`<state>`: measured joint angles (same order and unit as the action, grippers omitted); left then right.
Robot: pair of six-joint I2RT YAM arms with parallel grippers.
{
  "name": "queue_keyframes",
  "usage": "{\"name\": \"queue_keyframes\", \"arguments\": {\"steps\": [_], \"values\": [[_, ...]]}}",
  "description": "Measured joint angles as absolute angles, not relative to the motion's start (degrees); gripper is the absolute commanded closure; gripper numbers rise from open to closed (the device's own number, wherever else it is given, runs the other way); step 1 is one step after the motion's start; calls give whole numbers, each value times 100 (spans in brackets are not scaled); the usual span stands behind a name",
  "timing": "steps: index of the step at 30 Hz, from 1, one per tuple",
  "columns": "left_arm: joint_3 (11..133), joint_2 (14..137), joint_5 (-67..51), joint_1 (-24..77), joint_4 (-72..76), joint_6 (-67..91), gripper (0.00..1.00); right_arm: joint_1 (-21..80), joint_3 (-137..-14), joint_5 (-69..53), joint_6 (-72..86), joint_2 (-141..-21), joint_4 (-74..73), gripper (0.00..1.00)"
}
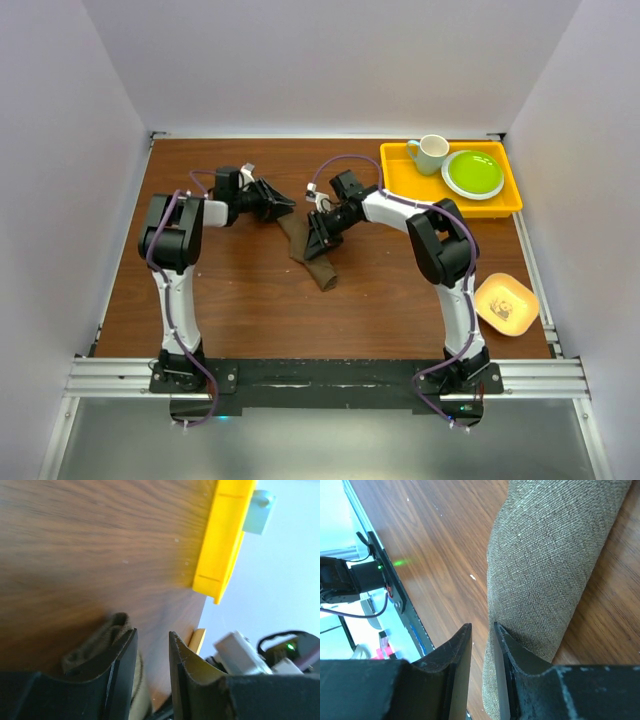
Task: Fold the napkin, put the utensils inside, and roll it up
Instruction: Roll the napkin with the utensil
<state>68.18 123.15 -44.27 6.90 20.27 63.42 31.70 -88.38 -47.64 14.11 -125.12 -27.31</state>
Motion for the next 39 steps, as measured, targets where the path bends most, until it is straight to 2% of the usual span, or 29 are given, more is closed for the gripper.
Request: {"name": "queue_keyframes", "arguments": {"steps": [3, 6, 7, 13, 15, 29, 39], "values": [[6982, 12484, -4438, 657, 1833, 6285, 63, 3170, -8844, -4762, 1409, -12499, -2753, 65], [7234, 12481, -4414, 646, 1570, 6143, 62, 3170, -8906, -4698, 1372, -12446, -2917, 52], [7332, 12473, -4390, 644, 1483, 6088, 61, 3170, -8947, -4635, 1337, -12409, -3011, 40], [7662, 11808, -4029, 637, 646, 5739, 59, 3170, -9351, -3920, 869, -12068, -3710, 18], [7655, 11356, -3837, 639, 342, 5653, 59, 3170, -9657, -3586, 615, -12044, -3962, 2], [6370, 7780, -2617, 644, -1522, 5487, 58, 3522, -10982, -1197, -432, -12342, -5081, 2], [6357, 7067, -2571, 816, -2196, 5485, 58, 4313, -11225, -429, -403, -12984, -5109, 2]]}}
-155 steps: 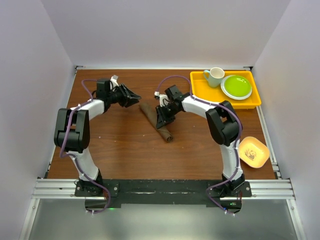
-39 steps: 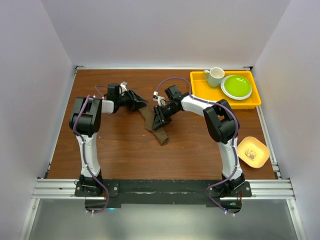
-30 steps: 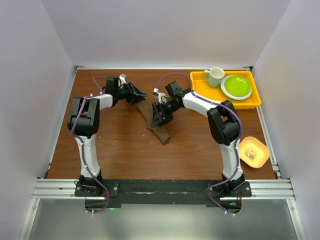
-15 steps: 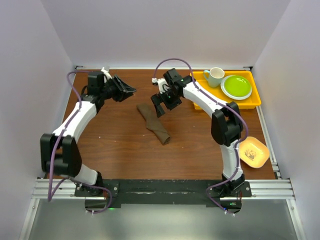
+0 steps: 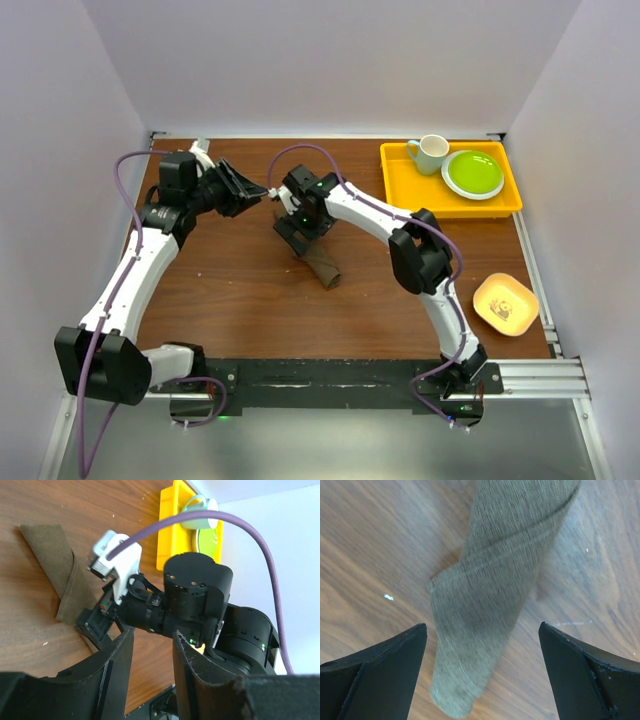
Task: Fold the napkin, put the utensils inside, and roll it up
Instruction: Roll the napkin with the utensil
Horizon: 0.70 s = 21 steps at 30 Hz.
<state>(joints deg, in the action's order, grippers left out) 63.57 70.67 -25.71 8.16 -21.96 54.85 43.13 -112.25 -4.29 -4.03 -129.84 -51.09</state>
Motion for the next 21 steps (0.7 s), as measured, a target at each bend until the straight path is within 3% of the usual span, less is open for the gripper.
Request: {"name": "queue_keyframes", "arguments": {"steps": [7, 14, 21], "values": [[6313, 7035, -2644, 864, -2353, 5496, 58, 4392, -11389, -242, -261, -13192, -5050, 3], [6313, 7035, -2709, 943, -2370, 5505, 58, 4532, -11389, -82, 14, -13380, -5011, 13], [6313, 7002, -2773, 982, -2370, 5529, 58, 4737, -11389, 408, 384, -13432, -4980, 31]]}}
